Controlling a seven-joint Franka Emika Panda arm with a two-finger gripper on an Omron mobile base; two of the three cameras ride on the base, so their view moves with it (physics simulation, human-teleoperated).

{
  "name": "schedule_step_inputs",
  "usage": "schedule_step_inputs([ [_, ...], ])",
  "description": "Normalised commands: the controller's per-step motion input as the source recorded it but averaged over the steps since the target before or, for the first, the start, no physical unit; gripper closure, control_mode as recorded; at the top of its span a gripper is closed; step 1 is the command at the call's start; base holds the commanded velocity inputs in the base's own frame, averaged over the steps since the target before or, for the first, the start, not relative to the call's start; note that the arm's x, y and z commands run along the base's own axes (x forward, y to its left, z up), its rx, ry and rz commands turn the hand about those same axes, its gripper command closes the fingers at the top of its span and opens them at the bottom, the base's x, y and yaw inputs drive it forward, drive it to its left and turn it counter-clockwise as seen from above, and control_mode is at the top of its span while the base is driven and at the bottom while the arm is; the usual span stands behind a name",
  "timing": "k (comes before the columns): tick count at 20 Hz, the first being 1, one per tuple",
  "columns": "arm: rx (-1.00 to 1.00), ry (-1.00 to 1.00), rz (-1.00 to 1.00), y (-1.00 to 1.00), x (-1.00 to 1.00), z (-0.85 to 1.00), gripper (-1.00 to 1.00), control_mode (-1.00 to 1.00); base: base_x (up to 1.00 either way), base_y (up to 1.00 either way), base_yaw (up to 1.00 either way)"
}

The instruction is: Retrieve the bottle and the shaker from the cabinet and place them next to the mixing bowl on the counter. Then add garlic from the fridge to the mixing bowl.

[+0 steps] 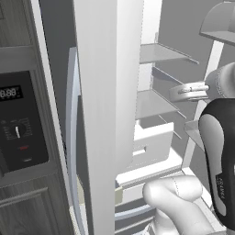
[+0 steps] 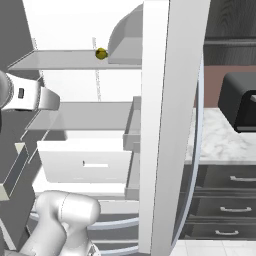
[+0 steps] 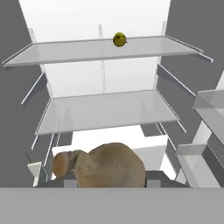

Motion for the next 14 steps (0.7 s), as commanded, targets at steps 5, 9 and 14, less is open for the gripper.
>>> schedule_step_inputs([
  [5, 0.00, 0.00, 0.00, 0.00, 0.00, 0.00, 1.00, 1.00, -0.01, 0.00, 0.00],
  [9, 0.00, 0.00, 0.00, 0.00, 0.00, 0.00, 1.00, 1.00, -0.60, 0.00, -0.01],
  [14, 0.00, 0.00, 0.00, 0.00, 0.00, 0.00, 1.00, 1.00, -1.00, 0.00, -0.11],
])
